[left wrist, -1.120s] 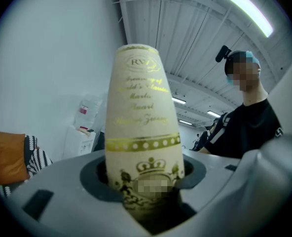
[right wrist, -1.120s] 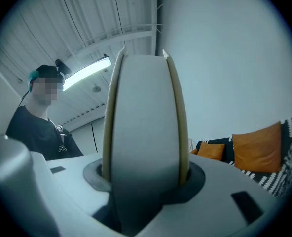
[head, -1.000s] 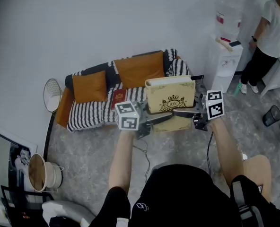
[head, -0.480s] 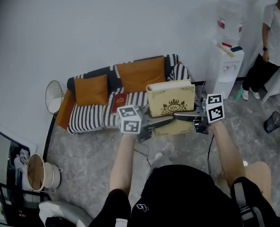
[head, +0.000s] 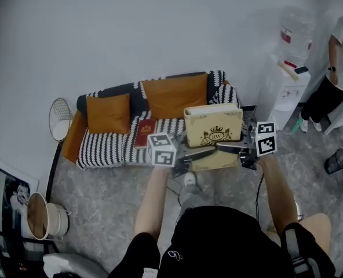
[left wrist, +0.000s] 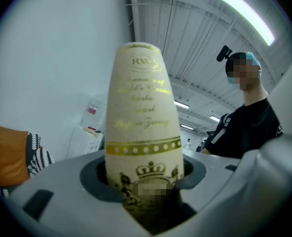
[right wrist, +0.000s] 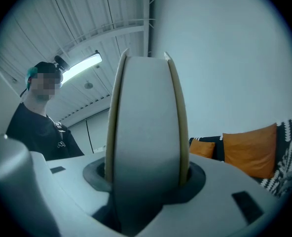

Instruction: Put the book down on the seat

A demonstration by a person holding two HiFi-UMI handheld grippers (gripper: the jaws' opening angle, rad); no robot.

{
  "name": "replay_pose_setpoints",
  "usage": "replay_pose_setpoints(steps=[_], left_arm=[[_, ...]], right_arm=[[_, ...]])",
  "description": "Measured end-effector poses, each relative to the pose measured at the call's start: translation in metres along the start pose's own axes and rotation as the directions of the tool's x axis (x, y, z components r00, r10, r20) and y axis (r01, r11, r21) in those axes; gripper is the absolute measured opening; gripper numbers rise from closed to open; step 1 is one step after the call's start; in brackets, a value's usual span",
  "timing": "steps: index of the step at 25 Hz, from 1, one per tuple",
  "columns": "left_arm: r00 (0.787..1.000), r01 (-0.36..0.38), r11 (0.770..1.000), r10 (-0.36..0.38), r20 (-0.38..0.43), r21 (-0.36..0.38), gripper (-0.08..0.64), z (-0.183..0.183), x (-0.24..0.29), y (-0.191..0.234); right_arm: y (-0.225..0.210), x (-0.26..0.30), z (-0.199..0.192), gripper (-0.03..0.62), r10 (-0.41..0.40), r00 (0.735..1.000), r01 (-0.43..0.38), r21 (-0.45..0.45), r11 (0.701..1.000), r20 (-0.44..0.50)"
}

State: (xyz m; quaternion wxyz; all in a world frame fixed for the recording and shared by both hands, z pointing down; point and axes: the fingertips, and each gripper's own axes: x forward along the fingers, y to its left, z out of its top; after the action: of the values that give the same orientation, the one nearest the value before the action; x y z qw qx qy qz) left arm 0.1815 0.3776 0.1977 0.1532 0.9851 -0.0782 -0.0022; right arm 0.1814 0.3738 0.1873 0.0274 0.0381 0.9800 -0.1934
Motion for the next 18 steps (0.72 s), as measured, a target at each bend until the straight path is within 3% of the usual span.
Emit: replay_pose_setpoints(steps=[10, 13, 18], left_arm=[[0.994, -0.089, 0.994, 0.093, 0.058, -0.056, 0.258, 0.050, -0.107, 0.181], [0.991, -0.118, 0.990, 0.122, 0.052, -0.081, 0.258, 0.056, -0.143, 0.221], [0.992, -0.103, 0.988, 0.110, 0.058, -0.112, 0.258, 0.071, -0.172, 0.276]], right_arm=[[-0.170, 0.123, 0.055, 0.224, 0.065, 0.998, -0.064, 0.035, 0.997, -0.022], [-0.208, 0.162, 0.060, 0.224, 0.089, 0.996, -0.087, 0.063, 0.994, -0.024], [-0.258, 0.195, 0.078, 0.224, 0.071, 0.997, -0.067, 0.085, 0.994, -0.041]])
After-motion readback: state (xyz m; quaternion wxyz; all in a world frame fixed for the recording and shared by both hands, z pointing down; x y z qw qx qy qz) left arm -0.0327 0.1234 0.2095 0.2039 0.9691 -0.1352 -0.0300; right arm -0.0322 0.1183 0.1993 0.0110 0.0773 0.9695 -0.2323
